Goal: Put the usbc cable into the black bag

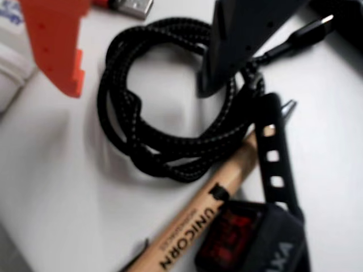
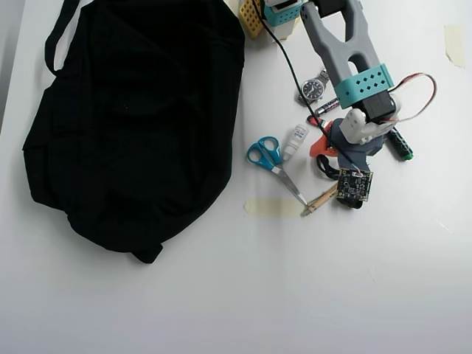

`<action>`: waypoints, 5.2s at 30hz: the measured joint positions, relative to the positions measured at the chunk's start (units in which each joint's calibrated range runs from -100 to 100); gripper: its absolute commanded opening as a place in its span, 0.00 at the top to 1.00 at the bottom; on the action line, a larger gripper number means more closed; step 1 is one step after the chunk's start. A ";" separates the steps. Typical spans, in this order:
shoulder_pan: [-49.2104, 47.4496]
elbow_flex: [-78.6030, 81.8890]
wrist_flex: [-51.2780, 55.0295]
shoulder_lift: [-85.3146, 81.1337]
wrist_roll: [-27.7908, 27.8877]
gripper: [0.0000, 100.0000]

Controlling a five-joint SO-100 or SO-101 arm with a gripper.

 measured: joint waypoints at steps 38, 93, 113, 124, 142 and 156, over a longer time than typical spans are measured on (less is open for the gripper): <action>-0.29 6.40 -8.61 -0.42 0.00 0.98; 21.21 52.13 -5.03 -67.47 7.47 0.98; 66.50 75.34 -32.38 -80.65 18.80 0.97; 63.56 83.02 -43.12 -80.57 14.75 0.92; 15.05 93.69 -30.85 -110.84 12.41 0.98; 17.98 108.28 -30.68 -130.86 8.55 0.98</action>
